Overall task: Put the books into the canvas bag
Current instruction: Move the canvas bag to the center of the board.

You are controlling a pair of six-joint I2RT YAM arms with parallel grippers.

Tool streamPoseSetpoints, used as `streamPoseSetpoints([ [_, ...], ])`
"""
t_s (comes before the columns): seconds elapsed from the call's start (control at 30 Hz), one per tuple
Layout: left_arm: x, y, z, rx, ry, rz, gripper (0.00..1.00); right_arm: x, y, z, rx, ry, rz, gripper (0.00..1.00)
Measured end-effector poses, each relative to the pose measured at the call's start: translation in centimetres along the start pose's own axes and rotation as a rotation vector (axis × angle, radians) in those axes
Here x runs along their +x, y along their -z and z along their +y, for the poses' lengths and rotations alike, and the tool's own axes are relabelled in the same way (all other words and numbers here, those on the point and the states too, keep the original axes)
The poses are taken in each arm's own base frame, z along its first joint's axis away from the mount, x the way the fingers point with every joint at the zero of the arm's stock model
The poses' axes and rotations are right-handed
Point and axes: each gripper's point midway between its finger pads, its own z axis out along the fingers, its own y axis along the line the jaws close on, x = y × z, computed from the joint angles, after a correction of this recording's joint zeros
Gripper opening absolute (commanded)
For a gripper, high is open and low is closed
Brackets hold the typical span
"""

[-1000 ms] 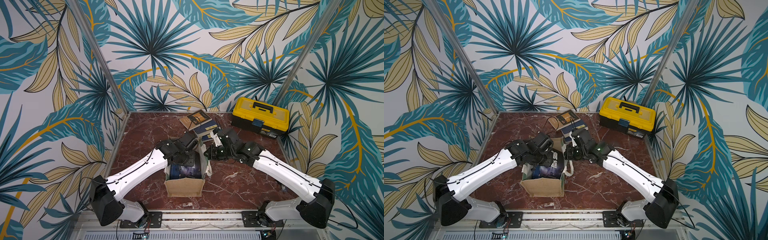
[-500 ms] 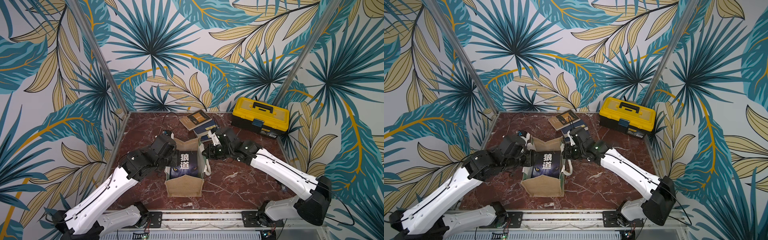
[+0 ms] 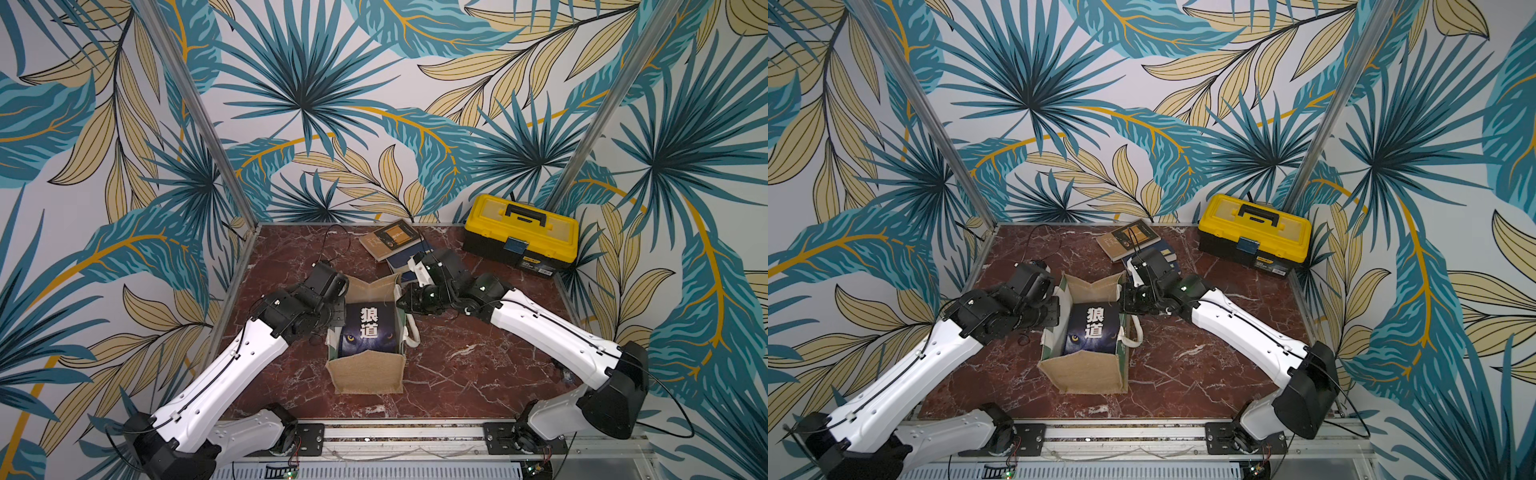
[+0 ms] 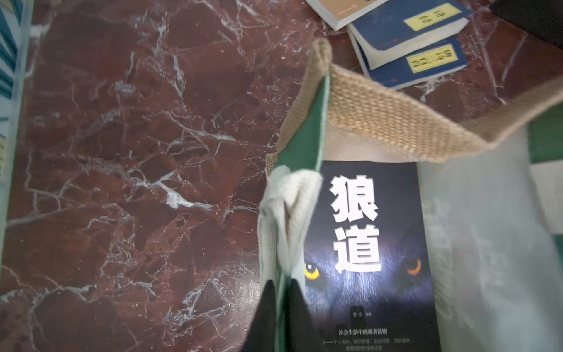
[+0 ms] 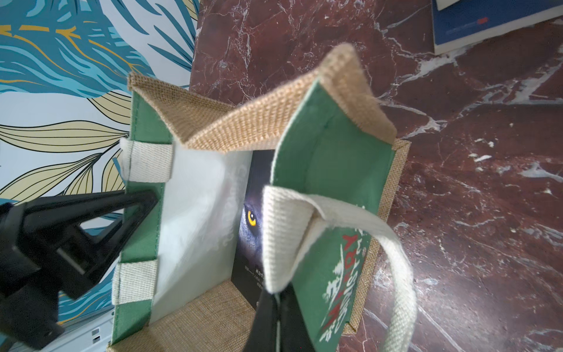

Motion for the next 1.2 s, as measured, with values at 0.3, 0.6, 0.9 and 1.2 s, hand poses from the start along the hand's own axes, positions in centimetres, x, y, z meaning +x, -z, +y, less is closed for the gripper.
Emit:
streamPoseSetpoints([
  [0.3, -2.2, -1.2, 6.7, -0.100, 0.082, 0.045, 0.00, -3.2, -3.9, 3.3, -0.030, 0.030, 0.032, 0.00],
  [0.6, -6.4, -1.2, 14.1, -0.192, 0.185, 0.028, 0.13, -8.5, -8.5, 7.1, -0.092, 0.092, -0.027, 0.35],
  [0.9, -11.3, 1.6, 10.4, -0.028, 0.154, -0.098, 0.42, -11.1, -6.4, 5.8, -0.037, 0.171, -0.120, 0.47],
  [1.2, -16.0, 4.4, -2.1, 0.168, -0.068, -0.207, 0.47, -15.9, -2.1, -6.6, 0.230, 0.068, -0.244, 0.51],
])
